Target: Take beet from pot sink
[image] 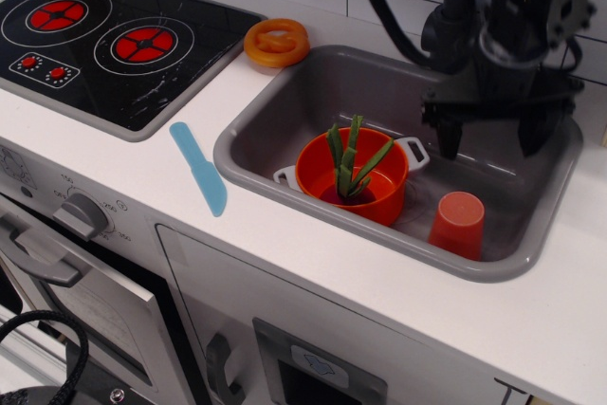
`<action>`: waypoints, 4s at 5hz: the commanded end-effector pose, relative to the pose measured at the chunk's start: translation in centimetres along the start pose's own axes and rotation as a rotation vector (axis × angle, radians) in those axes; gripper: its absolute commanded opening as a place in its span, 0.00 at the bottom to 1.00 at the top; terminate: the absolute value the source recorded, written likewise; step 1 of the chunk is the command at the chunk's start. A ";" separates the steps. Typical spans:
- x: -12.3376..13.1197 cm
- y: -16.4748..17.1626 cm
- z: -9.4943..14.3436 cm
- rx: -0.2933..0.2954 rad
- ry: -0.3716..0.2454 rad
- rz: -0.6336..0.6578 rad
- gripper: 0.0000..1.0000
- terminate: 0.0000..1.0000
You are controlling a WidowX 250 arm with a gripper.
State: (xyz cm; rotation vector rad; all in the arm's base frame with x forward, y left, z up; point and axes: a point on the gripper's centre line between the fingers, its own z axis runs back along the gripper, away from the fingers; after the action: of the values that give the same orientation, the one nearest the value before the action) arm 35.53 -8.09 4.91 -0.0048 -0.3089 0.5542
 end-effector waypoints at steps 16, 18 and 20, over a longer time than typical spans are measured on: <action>2.5 2.7 6.3 -0.083 0.054 0.157 0.00 0.00; 0.6 -2.1 4.8 -0.129 0.034 0.108 0.00 0.00; -0.8 -5.0 1.6 -0.061 0.007 0.097 0.00 0.00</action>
State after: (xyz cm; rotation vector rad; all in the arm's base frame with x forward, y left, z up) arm 36.05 -12.70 4.41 -0.0369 -0.2666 0.6459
